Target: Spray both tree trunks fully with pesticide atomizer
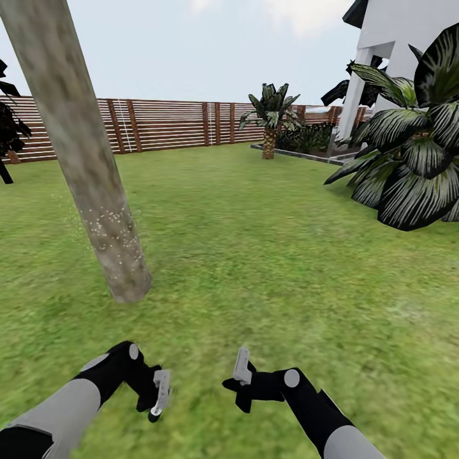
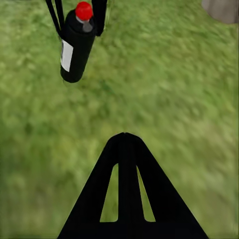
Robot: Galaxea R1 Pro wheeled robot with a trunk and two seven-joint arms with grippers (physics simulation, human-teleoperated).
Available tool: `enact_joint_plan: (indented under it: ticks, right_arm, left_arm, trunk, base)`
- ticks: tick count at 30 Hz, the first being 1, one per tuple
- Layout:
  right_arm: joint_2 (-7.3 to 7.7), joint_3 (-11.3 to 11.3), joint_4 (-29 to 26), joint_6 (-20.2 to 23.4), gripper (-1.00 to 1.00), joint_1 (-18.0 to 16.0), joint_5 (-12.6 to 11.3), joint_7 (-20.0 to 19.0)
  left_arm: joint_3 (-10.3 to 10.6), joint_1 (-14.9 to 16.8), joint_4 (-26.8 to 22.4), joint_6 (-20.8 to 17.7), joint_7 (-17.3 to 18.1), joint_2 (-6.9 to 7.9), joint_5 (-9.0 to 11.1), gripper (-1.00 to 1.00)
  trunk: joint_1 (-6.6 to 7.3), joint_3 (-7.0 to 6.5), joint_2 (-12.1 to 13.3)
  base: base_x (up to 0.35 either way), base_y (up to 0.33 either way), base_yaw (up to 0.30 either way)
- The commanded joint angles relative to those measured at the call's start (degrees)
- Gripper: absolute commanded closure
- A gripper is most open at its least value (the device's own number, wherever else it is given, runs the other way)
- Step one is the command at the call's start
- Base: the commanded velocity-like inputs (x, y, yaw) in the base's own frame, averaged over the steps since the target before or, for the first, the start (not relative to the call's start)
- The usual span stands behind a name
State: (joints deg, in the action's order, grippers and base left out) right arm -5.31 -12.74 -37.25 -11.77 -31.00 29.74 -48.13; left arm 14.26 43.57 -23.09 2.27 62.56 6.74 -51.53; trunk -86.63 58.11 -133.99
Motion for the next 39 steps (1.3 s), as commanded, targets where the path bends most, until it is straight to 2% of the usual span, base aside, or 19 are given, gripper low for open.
enact_joint_plan:
  ticks: [1, 2, 3, 7, 10, 11, 13, 14, 16, 17, 18, 19, 22, 25, 26, 28, 29, 36, 39]
  right_arm:
    - [0.04, 0.12, -0.04, -0.34, 1.00, 0.01, 0.58, 0.01]
    - [0.13, 0.15, -0.03, -0.35, 1.00, -0.01, 0.58, 0.05]
    - [0.25, 0.25, 0.02, -0.36, -1.00, -0.02, 0.58, 0.12]
    - [0.70, 0.55, 0.34, -0.38, -1.00, 0.00, 0.58, 1.41]
    - [2.00, 0.64, 5.40, -0.40, -1.00, 0.04, 0.41, 12.42]
    - [2.33, 0.66, 8.28, -0.42, -1.00, 0.05, 0.30, 16.87]
    - [2.58, 0.99, 16.58, -0.49, -1.00, 0.07, 0.09, 29.09]
    - [2.55, 1.38, 20.19, -0.73, -1.00, 0.14, 0.00, 34.00]
    - [2.36, 1.94, 26.36, -2.57, -1.00, 0.31, -0.57, 43.01]
    - [2.40, 2.78, 28.12, -4.48, -1.00, 0.36, -1.94, 47.71]
    - [2.47, 4.36, 29.09, -7.18, -1.00, 0.49, -4.72, 52.38]
    - [2.53, 5.49, 29.48, -9.11, -1.00, 0.80, -7.11, 55.17]
    - [3.65, 7.87, 30.31, -17.66, -1.00, 4.83, -19.22, 62.04]
    - [4.16, 8.10, 30.40, -19.27, -1.00, 5.47, -21.25, 62.68]
    - [4.22, 8.08, 30.47, -19.62, -1.00, 5.58, -21.61, 62.84]
    - [4.49, 8.13, 30.52, -19.68, -1.00, 5.86, -21.64, 62.82]
    - [5.49, 8.16, 30.48, -19.61, -1.00, 7.19, -21.65, 62.75]
    - [5.10, 8.16, 30.39, -19.61, -1.00, 7.33, -21.91, 62.72]
    - [5.06, 8.16, 30.39, -19.61, -1.00, 7.35, -21.91, 62.72]
  left_arm:
    - [-0.11, -0.03, -0.14, 0.26, 0.12, 1.31, 0.04, 1.00]
    - [-0.31, -0.05, -0.18, 0.29, 0.11, 2.81, 0.24, 1.00]
    - [-0.42, -0.06, -0.19, 0.28, 0.11, 3.54, 0.40, 1.00]
    - [-1.42, -0.14, -0.20, 0.04, -2.04, 4.30, 0.93, 1.00]
    - [-6.88, -0.22, 2.60, 0.07, -13.48, 3.52, 5.11, 1.00]
    - [-8.89, -0.23, 4.87, 0.16, -17.67, 3.26, 7.93, 1.00]
    - [-12.37, -0.35, 9.72, 0.40, -27.01, 2.97, 18.19, 1.00]
    - [-12.99, -0.87, 11.62, 1.04, -29.72, 2.99, 23.87, 1.00]
    - [-13.47, -4.03, 13.58, 6.69, -34.39, 3.01, 35.37, 1.00]
    - [-13.60, -6.09, 13.98, 9.93, -37.80, 3.02, 39.68, 1.00]
    - [-13.70, -8.34, 14.22, 12.82, -42.25, 2.94, 43.33, 1.00]
    - [-13.73, -9.85, 14.31, 14.57, -45.54, 2.87, 45.33, 1.00]
    - [-13.81, -15.84, 14.68, 22.35, -60.03, 2.76, 51.27, 1.00]
    - [-13.82, -16.84, 16.57, 23.39, -62.52, 2.77, 53.17, 1.00]
    - [-13.82, -17.36, 19.58, 23.58, -63.03, 2.43, 53.80, 1.00]
    - [-13.84, -17.62, 20.61, 23.64, -63.07, 1.33, 53.78, 1.00]
    - [-13.82, -17.84, 21.02, 23.72, -63.09, 0.71, 53.87, 1.00]
    - [-13.87, -18.85, 21.07, 23.83, -63.13, 0.64, 54.15, 1.00]
    - [-13.88, -18.94, 21.07, 23.84, -63.10, 0.64, 57.01, 1.00]
  trunk:
    - [0.01, 0.05, -0.02]
    - [0.01, 0.05, -0.02]
    - [0.01, 0.05, -0.02]
    - [0.01, 0.05, -0.02]
    - [0.01, 0.05, -0.02]
    - [0.01, 0.05, -0.02]
    - [0.01, 0.05, -0.02]
    - [0.01, 0.05, -0.02]
    - [0.01, 0.05, -0.02]
    - [0.01, 0.05, -0.02]
    - [0.01, 0.05, -0.02]
    - [0.01, 0.05, -0.02]
    - [0.01, 0.05, -0.02]
    - [0.01, 0.05, -0.02]
    - [0.01, 0.05, -0.02]
    - [0.01, 0.05, -0.02]
    - [0.01, 0.05, -0.02]
    - [0.01, 0.05, -0.02]
    - [0.01, 0.05, -0.02]
  base:
    - [0.000, 0.000, 0.000]
    - [0.000, 0.000, 0.000]
    - [0.000, 0.000, 0.000]
    - [0.000, 0.000, 0.000]
    - [0.000, 0.000, 0.000]
    - [0.000, 0.000, 0.000]
    - [0.000, 0.000, 0.000]
    - [0.000, 0.000, 0.000]
    - [0.000, 0.000, 0.000]
    - [0.000, 0.000, 0.000]
    - [0.000, 0.000, 0.000]
    - [0.000, 0.000, 0.000]
    - [0.000, 0.000, 0.000]
    - [0.000, 0.000, 0.000]
    - [0.000, 0.000, 0.000]
    - [0.000, 0.000, 0.000]
    - [0.000, 0.000, 0.000]
    - [-0.167, 0.000, 0.000]
    - [-0.331, 0.000, 0.000]
